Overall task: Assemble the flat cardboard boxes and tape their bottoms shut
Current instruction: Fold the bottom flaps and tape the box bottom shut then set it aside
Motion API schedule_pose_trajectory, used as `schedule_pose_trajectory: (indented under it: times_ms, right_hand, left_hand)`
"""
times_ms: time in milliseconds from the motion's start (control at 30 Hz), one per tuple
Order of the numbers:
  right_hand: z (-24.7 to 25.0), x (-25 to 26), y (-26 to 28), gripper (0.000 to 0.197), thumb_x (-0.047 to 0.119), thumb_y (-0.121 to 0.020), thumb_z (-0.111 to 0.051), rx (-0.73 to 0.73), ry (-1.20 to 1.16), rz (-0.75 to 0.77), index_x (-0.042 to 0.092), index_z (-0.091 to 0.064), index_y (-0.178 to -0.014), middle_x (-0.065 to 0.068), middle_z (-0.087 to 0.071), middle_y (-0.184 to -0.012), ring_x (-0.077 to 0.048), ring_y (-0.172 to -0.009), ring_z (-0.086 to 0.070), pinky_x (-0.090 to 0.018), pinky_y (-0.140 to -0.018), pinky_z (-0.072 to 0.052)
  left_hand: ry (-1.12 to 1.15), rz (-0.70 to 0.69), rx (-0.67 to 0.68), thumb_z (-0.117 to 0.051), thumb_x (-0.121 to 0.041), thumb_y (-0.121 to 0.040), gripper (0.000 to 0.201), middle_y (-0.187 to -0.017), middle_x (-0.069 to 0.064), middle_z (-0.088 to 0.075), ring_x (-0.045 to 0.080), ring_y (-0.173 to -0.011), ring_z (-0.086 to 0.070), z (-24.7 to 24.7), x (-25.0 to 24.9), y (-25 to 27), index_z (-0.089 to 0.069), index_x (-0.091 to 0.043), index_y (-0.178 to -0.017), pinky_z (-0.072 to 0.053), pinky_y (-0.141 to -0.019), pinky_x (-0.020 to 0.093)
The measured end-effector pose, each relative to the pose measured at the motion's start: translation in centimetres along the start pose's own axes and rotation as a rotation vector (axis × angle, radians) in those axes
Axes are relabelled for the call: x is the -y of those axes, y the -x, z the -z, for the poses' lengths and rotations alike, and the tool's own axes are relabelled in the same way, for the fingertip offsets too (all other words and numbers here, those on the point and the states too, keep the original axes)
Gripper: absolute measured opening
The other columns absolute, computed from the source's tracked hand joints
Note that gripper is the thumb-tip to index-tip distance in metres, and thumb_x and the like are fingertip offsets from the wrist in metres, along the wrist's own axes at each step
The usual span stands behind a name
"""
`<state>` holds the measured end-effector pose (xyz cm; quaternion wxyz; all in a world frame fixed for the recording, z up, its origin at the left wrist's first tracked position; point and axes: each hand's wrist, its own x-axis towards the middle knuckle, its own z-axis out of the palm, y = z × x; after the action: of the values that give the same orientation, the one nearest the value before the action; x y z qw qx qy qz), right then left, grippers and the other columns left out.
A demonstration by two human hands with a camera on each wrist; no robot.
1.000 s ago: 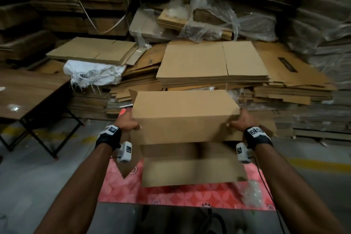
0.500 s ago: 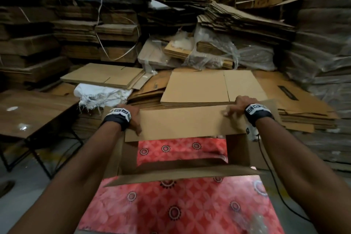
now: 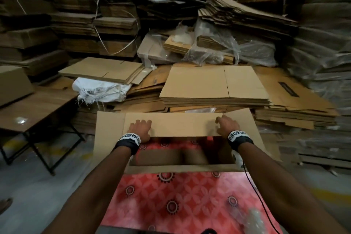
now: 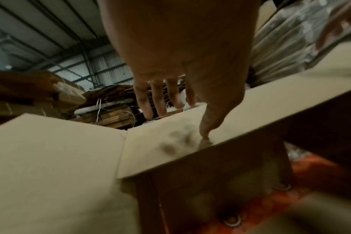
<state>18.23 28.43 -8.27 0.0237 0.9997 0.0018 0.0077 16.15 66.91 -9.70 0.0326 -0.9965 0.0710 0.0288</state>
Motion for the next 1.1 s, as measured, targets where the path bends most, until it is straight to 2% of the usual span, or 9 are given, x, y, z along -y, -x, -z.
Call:
schedule_pose_trajectory:
  times_ms: [133, 300, 500, 600, 733, 867, 967, 1033, 1100]
  right_hand:
    - [-2.8, 2.1, 0.8, 0.046, 0.039, -0.087, -0.066, 0.066, -0.128, 0.044, 0.018, -0.059, -0.128, -0.009, -0.058, -0.126, -0.034, -0.115, -0.061, -0.046, -0.095, -0.051]
    - [-3.2, 3.2, 0.8, 0.075, 0.050, -0.086, -0.069, 0.106, -0.249, 0.080, 0.015, -0.043, -0.147, -0.016, -0.055, -0.131, -0.040, -0.118, -0.058, -0.047, -0.097, -0.050]
    - [-1.3, 3.8, 1.5, 0.082, 0.078, -0.081, -0.058, 0.281, -0.368, 0.160, 0.020, -0.058, -0.139, -0.015, -0.059, -0.137, -0.035, -0.124, -0.056, -0.046, -0.103, -0.045]
    - [0.7, 4.8, 3.3, 0.081, 0.087, -0.078, -0.052, 0.380, -0.508, 0.254, 0.028, -0.064, -0.132, -0.002, -0.064, -0.133, -0.024, -0.121, -0.058, -0.042, -0.103, -0.043]
    - [1.5, 5.5, 5.4, 0.098, 0.089, -0.063, -0.064, 0.499, -0.490, 0.324, 0.034, -0.054, -0.144, 0.006, -0.057, -0.142, -0.020, -0.127, -0.053, -0.044, -0.106, -0.041]
    - [-0.8, 6.1, 6.5, 0.073, 0.051, -0.081, -0.078, 0.221, -0.172, 0.313, 0.029, -0.050, -0.144, -0.005, -0.062, -0.136, -0.029, -0.122, -0.059, -0.041, -0.098, -0.048]
    - [-2.5, 6.5, 7.6, 0.051, 0.031, -0.087, -0.070, 0.020, -0.101, 0.277, 0.029, -0.056, -0.136, -0.006, -0.069, -0.123, -0.031, -0.111, -0.064, -0.040, -0.085, -0.052]
    - [-3.5, 6.8, 8.5, 0.048, 0.037, -0.081, -0.069, -0.023, -0.059, 0.283, 0.029, -0.059, -0.128, -0.005, -0.072, -0.111, -0.033, -0.101, -0.068, -0.040, -0.076, -0.054]
    - [-4.3, 7.4, 9.4, 0.049, 0.053, -0.073, -0.071, -0.034, -0.019, 0.294, 0.028, -0.061, -0.114, -0.003, -0.072, -0.102, -0.033, -0.094, -0.070, -0.037, -0.069, -0.050]
  left_hand:
    - [0.549, -0.175, 0.366, -0.059, -0.088, -0.069, 0.078, -0.118, -0.007, -0.066, 0.019, -0.110, -0.062, 1.1, -3.4, 2.6, -0.061, -0.033, -0.124, -0.048, -0.097, 0.039]
    - [0.435, -0.421, 0.780, -0.083, -0.060, -0.075, 0.098, -0.155, -0.009, -0.043, 0.014, -0.135, -0.043, 1.1, -9.0, 5.7, -0.031, -0.042, -0.156, -0.036, -0.113, 0.041]
    - [0.094, -0.541, 0.347, -0.066, -0.047, -0.062, 0.064, -0.108, 0.002, -0.070, 0.023, -0.084, -0.068, -1.7, -10.9, 5.5, -0.066, -0.034, -0.125, -0.060, -0.068, 0.038]
    - [0.150, -0.454, 0.245, -0.053, -0.065, -0.065, 0.066, -0.106, 0.000, -0.068, 0.024, -0.091, -0.069, -0.8, -9.5, 3.9, -0.067, -0.032, -0.120, -0.059, -0.076, 0.039]
    - [0.166, -0.367, 0.078, -0.059, -0.047, -0.094, 0.038, -0.120, 0.006, -0.066, 0.029, -0.111, -0.061, -0.3, -7.3, 1.4, -0.064, -0.030, -0.128, -0.042, -0.079, 0.035]
    - [0.431, -0.304, 0.131, -0.057, -0.066, -0.092, 0.046, -0.115, -0.002, -0.073, 0.020, -0.105, -0.066, -1.1, -5.5, 0.6, -0.073, -0.032, -0.117, -0.051, -0.089, 0.038]
    - [0.642, -0.239, -0.040, -0.043, -0.061, -0.101, 0.047, -0.122, -0.002, -0.073, 0.020, -0.112, -0.065, -0.8, -4.9, 0.0, -0.075, -0.030, -0.113, -0.050, -0.099, 0.042]
    - [0.429, -0.177, -0.158, -0.055, -0.052, -0.097, 0.042, -0.129, 0.005, -0.068, 0.029, -0.122, -0.058, -0.3, -4.5, -1.2, -0.064, -0.026, -0.129, -0.051, -0.098, 0.047]
    - [0.046, -0.124, -0.094, -0.078, -0.054, -0.077, 0.093, -0.149, 0.016, -0.046, 0.039, -0.137, -0.039, 0.0, -4.6, -2.4, -0.035, -0.022, -0.153, -0.044, -0.107, 0.053]
